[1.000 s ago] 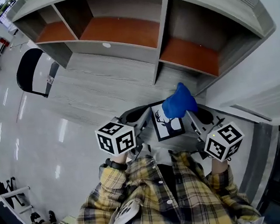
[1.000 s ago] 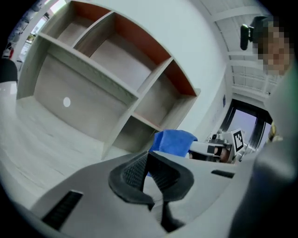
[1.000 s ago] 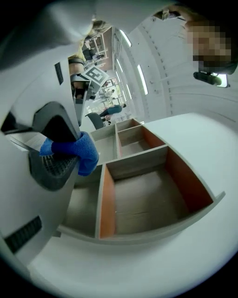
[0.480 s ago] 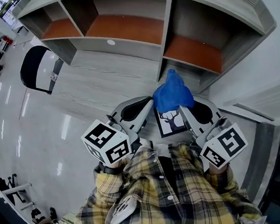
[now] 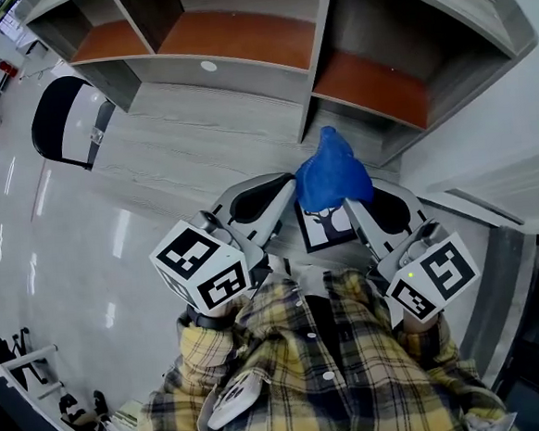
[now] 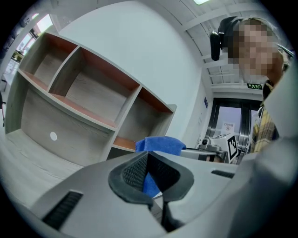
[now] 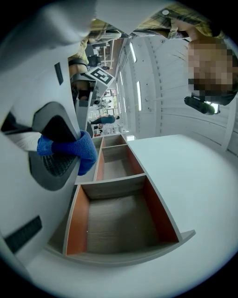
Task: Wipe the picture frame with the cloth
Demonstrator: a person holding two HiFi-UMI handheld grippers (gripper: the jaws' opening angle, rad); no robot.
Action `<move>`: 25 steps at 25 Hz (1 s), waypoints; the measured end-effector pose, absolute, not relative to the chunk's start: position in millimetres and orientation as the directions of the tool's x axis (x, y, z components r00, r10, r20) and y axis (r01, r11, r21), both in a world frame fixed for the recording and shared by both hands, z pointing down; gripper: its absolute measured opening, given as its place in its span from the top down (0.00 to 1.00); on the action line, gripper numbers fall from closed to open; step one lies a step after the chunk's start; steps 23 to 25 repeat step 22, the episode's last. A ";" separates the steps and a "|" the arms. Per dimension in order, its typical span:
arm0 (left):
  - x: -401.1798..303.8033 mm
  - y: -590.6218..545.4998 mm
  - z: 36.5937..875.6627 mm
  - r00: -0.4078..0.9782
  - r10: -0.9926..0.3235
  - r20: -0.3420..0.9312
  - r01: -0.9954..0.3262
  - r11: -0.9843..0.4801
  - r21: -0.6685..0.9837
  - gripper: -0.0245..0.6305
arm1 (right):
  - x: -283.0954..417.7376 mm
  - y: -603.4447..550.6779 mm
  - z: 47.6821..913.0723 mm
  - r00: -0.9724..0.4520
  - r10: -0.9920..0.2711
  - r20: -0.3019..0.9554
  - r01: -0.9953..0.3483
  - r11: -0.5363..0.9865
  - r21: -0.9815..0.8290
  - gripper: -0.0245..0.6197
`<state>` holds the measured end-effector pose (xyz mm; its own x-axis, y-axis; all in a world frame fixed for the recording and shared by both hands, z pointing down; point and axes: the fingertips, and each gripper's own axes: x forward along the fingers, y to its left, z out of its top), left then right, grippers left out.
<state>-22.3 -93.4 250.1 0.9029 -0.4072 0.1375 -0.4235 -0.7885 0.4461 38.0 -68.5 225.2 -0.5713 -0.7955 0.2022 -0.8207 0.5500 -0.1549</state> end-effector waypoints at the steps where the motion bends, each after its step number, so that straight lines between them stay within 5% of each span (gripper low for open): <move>1: -21.9 -92.8 251.0 0.903 -0.406 0.139 -0.423 -0.787 0.448 0.96 | 38.6 -68.0 226.0 -0.570 -0.796 0.207 -0.822 0.549 -0.153 0.90; 25: -29.0 -90.6 262.9 0.900 -0.405 0.164 -0.432 -0.772 0.465 0.96 | 47.3 -61.3 243.4 -0.532 -0.810 0.247 -0.847 0.503 -0.175 0.90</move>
